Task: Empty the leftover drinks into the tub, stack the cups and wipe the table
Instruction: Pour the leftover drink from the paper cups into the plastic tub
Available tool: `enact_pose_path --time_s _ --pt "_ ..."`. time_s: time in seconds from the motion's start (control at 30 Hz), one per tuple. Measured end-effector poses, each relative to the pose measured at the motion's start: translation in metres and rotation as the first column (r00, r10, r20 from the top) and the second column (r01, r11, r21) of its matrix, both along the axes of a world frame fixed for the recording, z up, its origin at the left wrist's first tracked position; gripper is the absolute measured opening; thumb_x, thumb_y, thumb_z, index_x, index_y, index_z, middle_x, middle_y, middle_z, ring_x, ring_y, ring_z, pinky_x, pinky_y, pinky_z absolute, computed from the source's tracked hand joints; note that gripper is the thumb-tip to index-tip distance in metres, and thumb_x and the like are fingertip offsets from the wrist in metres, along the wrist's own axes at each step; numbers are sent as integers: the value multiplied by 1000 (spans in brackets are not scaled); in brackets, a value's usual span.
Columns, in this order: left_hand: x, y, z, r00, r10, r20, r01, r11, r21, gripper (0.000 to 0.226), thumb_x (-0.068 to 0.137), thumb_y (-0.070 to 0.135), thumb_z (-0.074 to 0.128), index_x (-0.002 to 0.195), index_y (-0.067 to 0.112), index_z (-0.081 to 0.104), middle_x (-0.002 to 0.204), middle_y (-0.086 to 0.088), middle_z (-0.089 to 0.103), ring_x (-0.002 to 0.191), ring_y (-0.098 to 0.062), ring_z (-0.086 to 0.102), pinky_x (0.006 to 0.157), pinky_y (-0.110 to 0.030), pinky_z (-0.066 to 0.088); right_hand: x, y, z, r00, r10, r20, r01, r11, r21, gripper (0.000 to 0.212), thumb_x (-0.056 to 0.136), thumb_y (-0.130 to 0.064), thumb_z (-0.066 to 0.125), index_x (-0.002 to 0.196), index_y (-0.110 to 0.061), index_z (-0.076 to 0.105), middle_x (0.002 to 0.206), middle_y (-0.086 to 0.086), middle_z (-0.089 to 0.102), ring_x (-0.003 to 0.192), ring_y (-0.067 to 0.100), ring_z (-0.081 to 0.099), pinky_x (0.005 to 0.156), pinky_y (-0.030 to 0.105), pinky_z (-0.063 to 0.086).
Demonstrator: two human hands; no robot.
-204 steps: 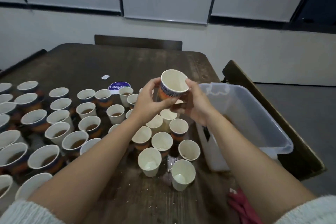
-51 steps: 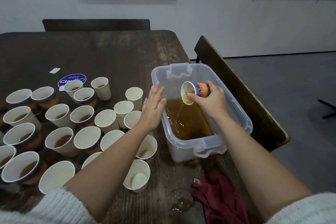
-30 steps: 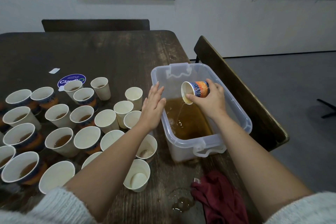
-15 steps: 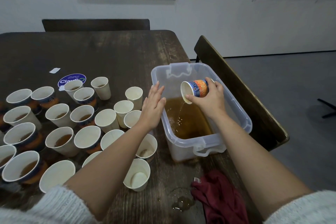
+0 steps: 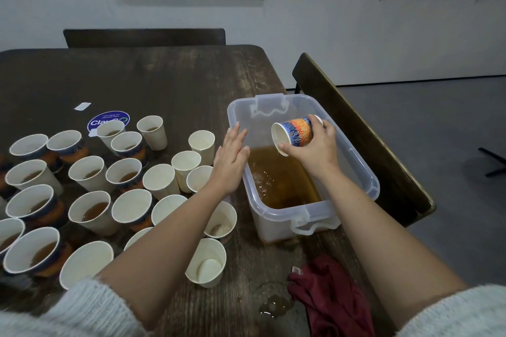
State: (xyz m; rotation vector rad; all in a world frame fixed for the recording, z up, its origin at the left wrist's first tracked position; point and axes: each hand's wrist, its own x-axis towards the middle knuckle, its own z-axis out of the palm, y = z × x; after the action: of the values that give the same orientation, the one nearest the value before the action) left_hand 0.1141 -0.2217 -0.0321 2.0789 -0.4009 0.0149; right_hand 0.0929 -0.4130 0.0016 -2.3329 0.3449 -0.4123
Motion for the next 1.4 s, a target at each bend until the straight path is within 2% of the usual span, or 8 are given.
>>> enact_pose_path --time_s 0.3,0.5,0.6,0.7,0.83,0.9,1.17,1.4 --pt "0 0 0 1000 6 6 -6 1000 6 62 91 47 22 150 28 24 161 10 7 148 -9 0 121 -50 4 -1 0 1 1000 -1 -1 1 997 83 90 79 -50 74 151 -20 28 151 8 28 133 23 39 96 25 42" --pt "2 3 11 1000 -15 -22 17 990 137 59 101 40 38 153 22 16 162 3 9 149 -16 5 119 -51 11 -10 14 10 998 51 -44 -33 942 333 80 86 -66 53 149 -20 37 148 4 45 135 24 43 112 46 38" --pt "-4 12 22 997 -55 -45 55 998 1 86 83 63 57 152 30 16 160 4 19 146 -18 20 117 -50 23 -16 36 18 993 118 -2 -102 869 484 61 85 -72 47 129 -30 56 126 -2 61 118 20 56 105 46 46" --pt "-17 28 43 995 -77 69 87 982 -167 88 68 67 66 142 39 27 151 10 33 137 -2 32 111 -25 30 -19 66 34 977 212 26 -189 804 564 30 96 -59 42 96 -37 62 100 -9 68 99 15 64 94 34 53" --pt "-34 66 69 983 10 183 48 950 -310 75 72 51 75 134 27 41 135 -1 50 127 -11 47 106 -32 41 -22 124 59 954 295 58 -256 695 672 35 98 -54 40 95 -30 65 100 1 71 96 18 68 89 38 56" --pt "-47 92 80 982 65 179 9 923 -385 61 75 30 78 122 33 40 122 5 54 114 3 54 94 -18 45 -24 156 62 938 343 45 -271 648 711 39 98 -55 38 97 -27 65 102 6 71 96 22 68 88 41 55" --pt "-102 243 69 968 219 124 -192 961 -200 76 62 54 76 127 35 41 120 31 49 111 13 50 88 -8 43 -52 284 40 836 539 -97 -393 713 580 55 96 -57 42 109 -10 69 101 14 71 95 32 68 87 50 55" --pt "-147 329 35 960 256 108 -260 965 22 73 63 67 67 127 36 49 120 26 50 110 15 45 86 2 33 -81 359 9 729 666 -158 -576 721 384 22 100 -23 47 86 -15 62 79 1 59 86 30 61 74 42 48"
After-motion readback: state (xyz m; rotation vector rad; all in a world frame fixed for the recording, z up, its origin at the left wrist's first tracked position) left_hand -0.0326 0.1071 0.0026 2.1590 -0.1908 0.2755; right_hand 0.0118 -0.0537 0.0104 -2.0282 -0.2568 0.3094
